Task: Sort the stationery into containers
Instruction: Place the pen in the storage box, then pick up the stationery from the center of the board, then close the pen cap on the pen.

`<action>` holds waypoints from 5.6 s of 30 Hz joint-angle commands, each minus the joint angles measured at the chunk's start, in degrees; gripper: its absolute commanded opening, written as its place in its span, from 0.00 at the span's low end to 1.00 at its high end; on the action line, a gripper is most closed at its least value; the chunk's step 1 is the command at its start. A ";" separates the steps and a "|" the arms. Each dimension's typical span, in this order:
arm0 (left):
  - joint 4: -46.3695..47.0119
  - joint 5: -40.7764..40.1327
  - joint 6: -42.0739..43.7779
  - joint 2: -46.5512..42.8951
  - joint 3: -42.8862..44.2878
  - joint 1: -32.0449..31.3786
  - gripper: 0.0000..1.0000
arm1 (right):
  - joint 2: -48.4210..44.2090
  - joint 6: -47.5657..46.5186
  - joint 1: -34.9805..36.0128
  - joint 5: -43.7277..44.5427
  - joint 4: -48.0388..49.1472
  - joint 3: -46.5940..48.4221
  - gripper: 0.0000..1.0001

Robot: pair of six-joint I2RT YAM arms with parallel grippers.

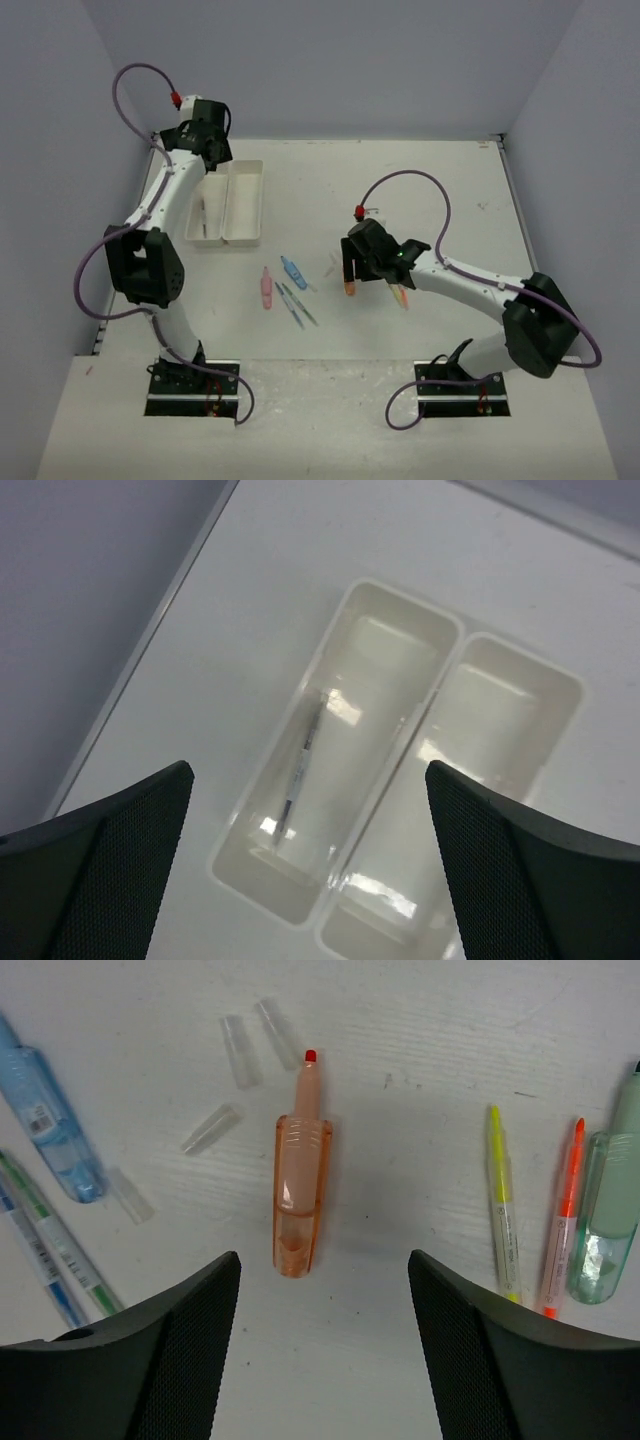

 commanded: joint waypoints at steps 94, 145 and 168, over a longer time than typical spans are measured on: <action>62.36 52.64 -25.41 -38.97 -53.45 -30.41 0.00 | -34.42 1.62 11.66 -12.08 21.49 -14.22 0.74; 52.97 51.80 -11.65 -47.77 -51.79 -29.96 0.99 | -29.78 -1.89 -6.42 -55.91 42.83 -17.81 0.00; 85.53 80.66 -40.27 -44.04 -62.02 -28.91 0.21 | -34.48 -13.11 -4.03 -57.96 39.40 -14.39 0.00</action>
